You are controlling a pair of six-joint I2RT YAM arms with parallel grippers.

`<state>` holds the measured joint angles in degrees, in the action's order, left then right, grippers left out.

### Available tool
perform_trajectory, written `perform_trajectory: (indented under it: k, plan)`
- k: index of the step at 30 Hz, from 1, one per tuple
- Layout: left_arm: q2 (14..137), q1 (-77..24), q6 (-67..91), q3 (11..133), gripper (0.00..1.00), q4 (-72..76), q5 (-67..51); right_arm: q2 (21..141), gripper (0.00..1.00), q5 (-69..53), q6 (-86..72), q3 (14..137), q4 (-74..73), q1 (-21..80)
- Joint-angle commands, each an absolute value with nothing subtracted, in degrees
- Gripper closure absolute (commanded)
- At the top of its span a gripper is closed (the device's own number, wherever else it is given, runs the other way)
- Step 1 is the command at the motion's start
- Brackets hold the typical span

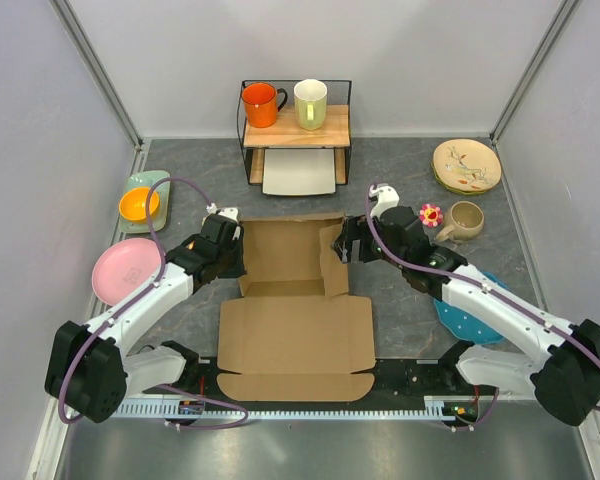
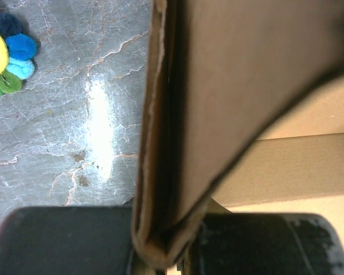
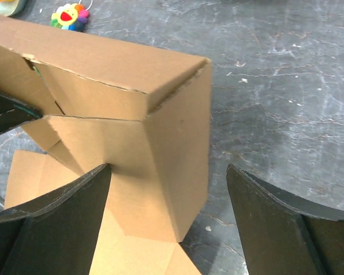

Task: Fold the paper box

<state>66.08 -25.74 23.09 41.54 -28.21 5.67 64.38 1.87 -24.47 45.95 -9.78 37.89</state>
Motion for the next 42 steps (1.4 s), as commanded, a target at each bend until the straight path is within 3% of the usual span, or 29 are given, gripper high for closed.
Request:
perform_trajectory:
  k: [1,7,14,24,35,40,42]
  plan:
    - [66.0,-26.0,21.6,43.9,0.98,-25.9,3.3,66.4,0.09,2.8,-22.5,49.0,-5.8,40.1]
    - [65.8,-26.0,21.0,44.3,0.98,-26.0,3.6,70.4,0.06,6.1,-21.4,52.1,-7.7,40.9]
    - [65.8,-26.0,20.9,44.6,0.98,-26.0,3.3,76.0,0.1,16.1,-19.9,51.5,-11.2,41.2]
    - [65.4,-26.1,21.5,44.2,0.98,-25.9,3.3,79.5,0.31,20.2,-17.9,49.6,-10.2,42.6]
    - [64.8,-26.0,22.3,43.6,0.98,-25.4,3.1,83.1,0.45,21.7,-17.8,49.4,-7.0,43.5]
    - [64.3,-26.0,22.7,43.3,0.98,-25.4,3.2,83.5,0.57,24.9,-17.8,50.4,-9.1,44.4]
    - [64.2,-26.0,22.7,43.3,0.98,-25.3,3.3,83.8,0.67,27.1,-17.7,51.1,-10.1,44.8]
